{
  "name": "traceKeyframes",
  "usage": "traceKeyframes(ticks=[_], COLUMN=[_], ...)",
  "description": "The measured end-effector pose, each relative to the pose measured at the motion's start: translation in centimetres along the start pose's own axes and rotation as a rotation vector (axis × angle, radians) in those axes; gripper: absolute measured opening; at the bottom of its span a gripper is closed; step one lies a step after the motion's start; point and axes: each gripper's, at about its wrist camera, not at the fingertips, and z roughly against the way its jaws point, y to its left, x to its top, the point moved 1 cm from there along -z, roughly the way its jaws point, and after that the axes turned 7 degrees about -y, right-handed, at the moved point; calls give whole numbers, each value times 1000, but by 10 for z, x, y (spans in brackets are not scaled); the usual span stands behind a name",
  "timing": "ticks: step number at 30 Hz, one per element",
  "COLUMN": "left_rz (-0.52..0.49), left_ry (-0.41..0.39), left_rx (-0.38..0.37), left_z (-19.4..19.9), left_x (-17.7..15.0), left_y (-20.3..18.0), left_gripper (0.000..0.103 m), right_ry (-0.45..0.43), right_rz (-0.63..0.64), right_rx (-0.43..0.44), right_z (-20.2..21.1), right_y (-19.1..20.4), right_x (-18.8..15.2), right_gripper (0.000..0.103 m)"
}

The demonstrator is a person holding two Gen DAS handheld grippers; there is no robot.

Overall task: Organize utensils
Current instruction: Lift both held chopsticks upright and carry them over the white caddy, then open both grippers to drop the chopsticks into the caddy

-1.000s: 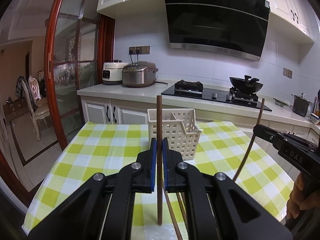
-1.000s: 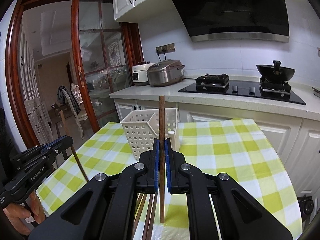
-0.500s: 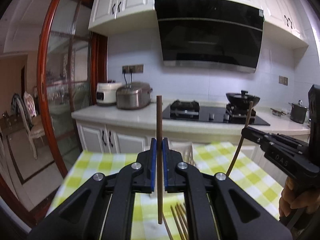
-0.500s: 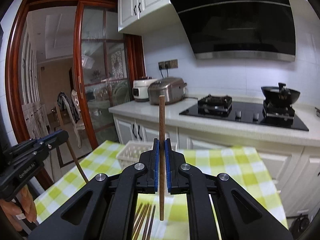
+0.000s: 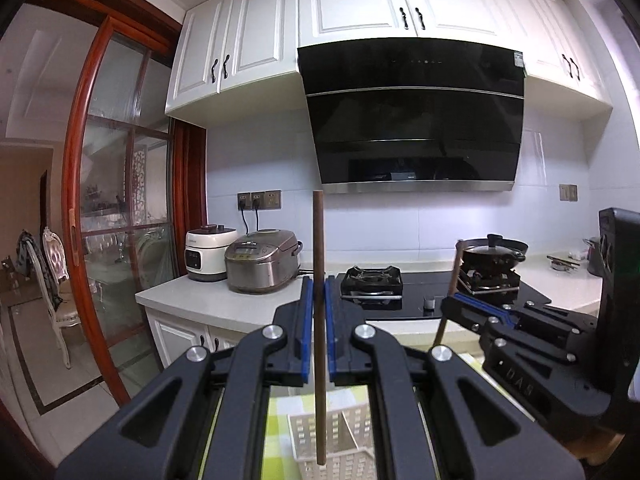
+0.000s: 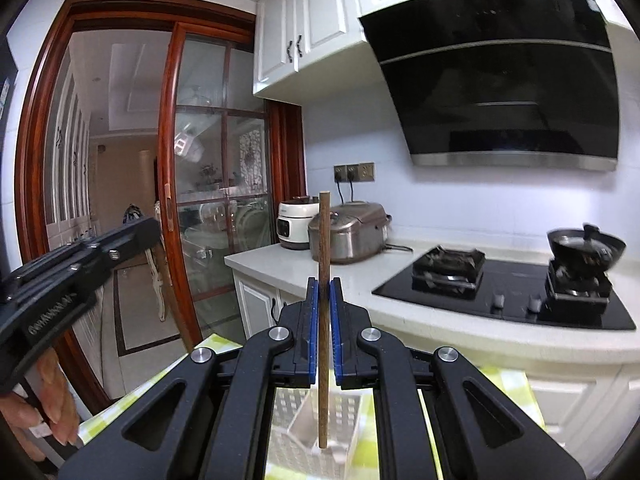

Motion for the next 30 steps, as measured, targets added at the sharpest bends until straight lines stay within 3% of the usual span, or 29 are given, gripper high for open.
traceKeyframes(ticks=[5,10,20,26,30], left_rz=[56,82,89,119,145], left_ry=[44,35,11,110,217], left_rx=[-3,11,6,-2,-8], left_z=[-33,-51,-65,-73,-84], left_x=[-18,-39,-39,-74,-93], left_y=[11,20,26,27,30], left_gripper=[6,6,6,6,6], right_ry=[49,112,143,201,256], right_rz=[12,18,18,15,7], right_rx=[4,-12,-19,-16,-20], right_z=[-32,-55,-69,-75,-86], right_y=[1,-4,-10,-12,-14], right_x=[-12,-34,-52,-65,-70], right_gripper=[8,8,8,8,8])
